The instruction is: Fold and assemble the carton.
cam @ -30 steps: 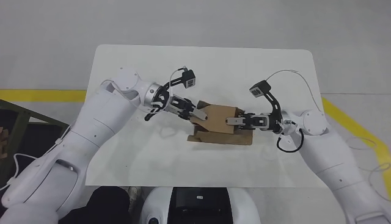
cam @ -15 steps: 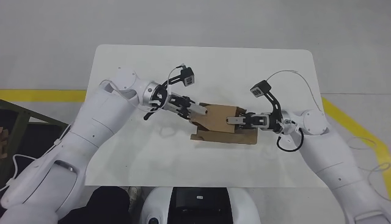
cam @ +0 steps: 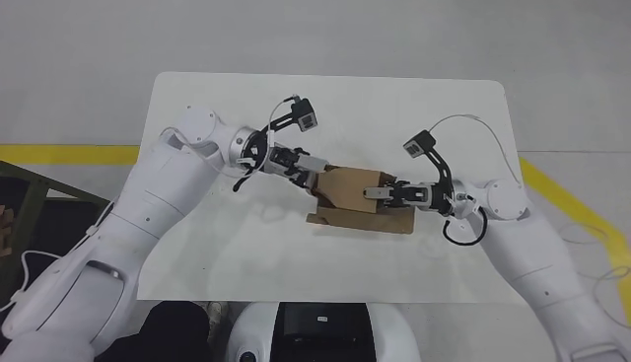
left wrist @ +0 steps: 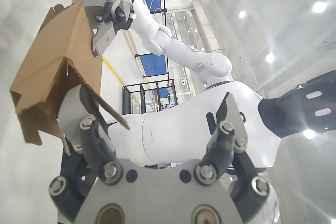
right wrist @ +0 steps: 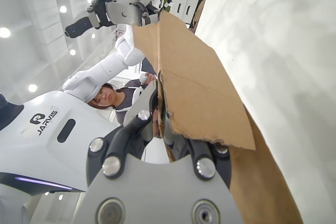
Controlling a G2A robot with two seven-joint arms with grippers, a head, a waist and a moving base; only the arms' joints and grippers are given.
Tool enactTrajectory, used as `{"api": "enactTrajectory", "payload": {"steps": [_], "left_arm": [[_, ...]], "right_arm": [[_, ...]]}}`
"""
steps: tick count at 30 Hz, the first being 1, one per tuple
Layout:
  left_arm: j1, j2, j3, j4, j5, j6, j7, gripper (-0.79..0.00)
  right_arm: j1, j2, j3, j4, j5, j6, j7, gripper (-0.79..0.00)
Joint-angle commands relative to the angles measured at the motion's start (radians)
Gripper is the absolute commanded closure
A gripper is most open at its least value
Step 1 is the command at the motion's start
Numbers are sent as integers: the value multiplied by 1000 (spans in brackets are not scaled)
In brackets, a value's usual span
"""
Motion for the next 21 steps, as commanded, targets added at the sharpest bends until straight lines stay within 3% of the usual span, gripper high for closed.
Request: {"api": "enactTrajectory", "payload": {"steps": [1, 21], "left_arm": [[-2, -4, -2, 0, -2, -1, 3, -785], [-40, -46, 24, -10, 98, 36, 10, -785]], "right_arm": [[-3, -1, 0, -7, -4, 7, -7, 0], [-26, -6, 21, -67, -22, 54, -35, 0]]}}
